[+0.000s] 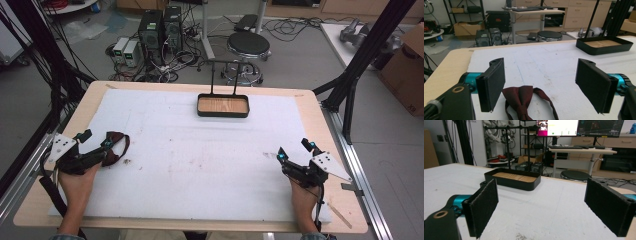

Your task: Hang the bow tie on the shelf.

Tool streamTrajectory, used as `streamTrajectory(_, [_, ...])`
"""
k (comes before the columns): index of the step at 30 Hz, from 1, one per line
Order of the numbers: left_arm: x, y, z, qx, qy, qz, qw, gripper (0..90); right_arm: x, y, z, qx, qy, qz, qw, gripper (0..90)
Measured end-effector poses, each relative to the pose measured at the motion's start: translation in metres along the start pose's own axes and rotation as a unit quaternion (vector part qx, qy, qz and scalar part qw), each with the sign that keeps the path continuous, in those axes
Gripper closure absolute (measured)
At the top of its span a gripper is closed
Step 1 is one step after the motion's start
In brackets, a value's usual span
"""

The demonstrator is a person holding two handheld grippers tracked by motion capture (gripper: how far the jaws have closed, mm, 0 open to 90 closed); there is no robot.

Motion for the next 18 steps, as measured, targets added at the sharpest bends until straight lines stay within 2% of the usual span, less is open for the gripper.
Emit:
streamTrajectory(10, [-0.003, -0.0023, -0.0023, 0.003, 0.003, -0.008, 1.0, 24.3, -0.0003, -0.0001, -0.0014, 0.001, 0.007, -0.001, 1.0, 11.0])
streamTrajectory(18, [-0.0073, -0.0069, -0.0084, 0.016, 0.012, -0.021, 0.9996, 25.8, -0.0007, -0.0004, -0.0023, 0.002, 0.006, -0.003, 1.0, 11.0])
Point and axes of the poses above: each handheld gripper's, and its own axes: y roughly backward along the jaws, x roughly out of its top, z roughly to its right, the point moved 7 cm from there along -y, roughly forward along the jaws, and after that the axes turned 10 degrees about -x, right-handed, at the moved point
